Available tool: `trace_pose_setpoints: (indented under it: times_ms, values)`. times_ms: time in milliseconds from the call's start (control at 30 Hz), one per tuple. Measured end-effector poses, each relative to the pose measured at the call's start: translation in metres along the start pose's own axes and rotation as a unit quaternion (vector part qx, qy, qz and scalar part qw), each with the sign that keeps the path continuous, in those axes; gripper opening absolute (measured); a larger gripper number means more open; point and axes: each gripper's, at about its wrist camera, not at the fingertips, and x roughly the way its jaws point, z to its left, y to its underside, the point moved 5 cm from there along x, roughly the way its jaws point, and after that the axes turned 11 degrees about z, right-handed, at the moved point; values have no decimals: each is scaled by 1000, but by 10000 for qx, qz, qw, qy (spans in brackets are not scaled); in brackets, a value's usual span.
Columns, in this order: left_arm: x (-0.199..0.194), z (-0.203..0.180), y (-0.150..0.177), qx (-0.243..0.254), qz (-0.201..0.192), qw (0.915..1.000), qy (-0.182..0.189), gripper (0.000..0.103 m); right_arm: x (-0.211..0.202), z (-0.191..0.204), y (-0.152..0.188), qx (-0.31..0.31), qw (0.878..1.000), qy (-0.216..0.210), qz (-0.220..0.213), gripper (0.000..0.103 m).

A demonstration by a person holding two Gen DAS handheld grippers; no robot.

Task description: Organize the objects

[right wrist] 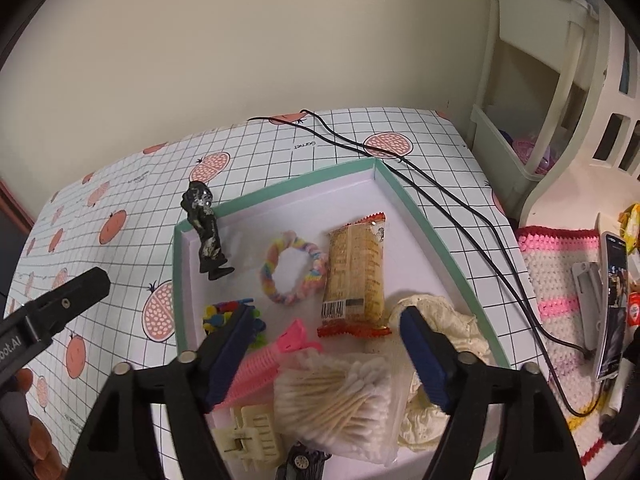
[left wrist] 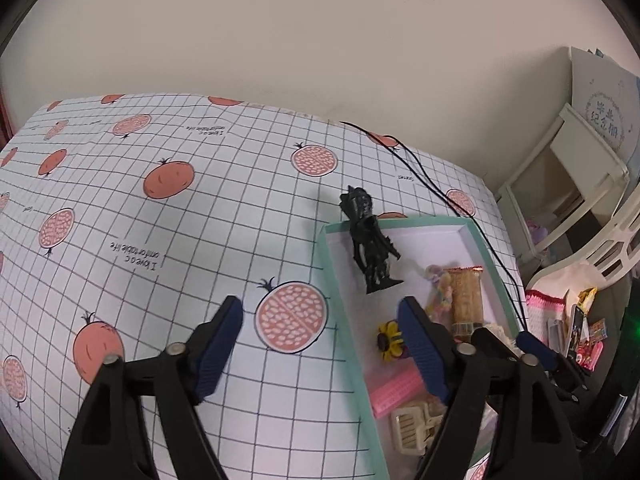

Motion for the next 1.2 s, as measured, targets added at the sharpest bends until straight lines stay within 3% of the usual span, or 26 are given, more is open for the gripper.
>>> trace_pose_setpoints:
  times_ms: [167, 267, 433, 533, 1200]
  values:
    - [-4, 12, 4, -63, -36, 9999, -145, 86, -3, 3, 5, -40, 10000, 32, -14, 83]
    - [-6, 18, 6, -90, -65, 9997, -220, 93, -6, 5, 7, -48, 10000, 31, -43, 96]
    - [-12, 25, 8, -148, -123, 9996, -198, 94, -10, 9, 10, -91, 9999, 27, -69, 97]
    - [-15, 26, 9, -141, -155, 9996, -212, 94, -12, 10, 13, -84, 9999, 13, -89, 103]
    - [-41, 34, 33, 186, -393, 9965, -708, 94, -34, 18, 37, -138, 9997, -58, -180, 103]
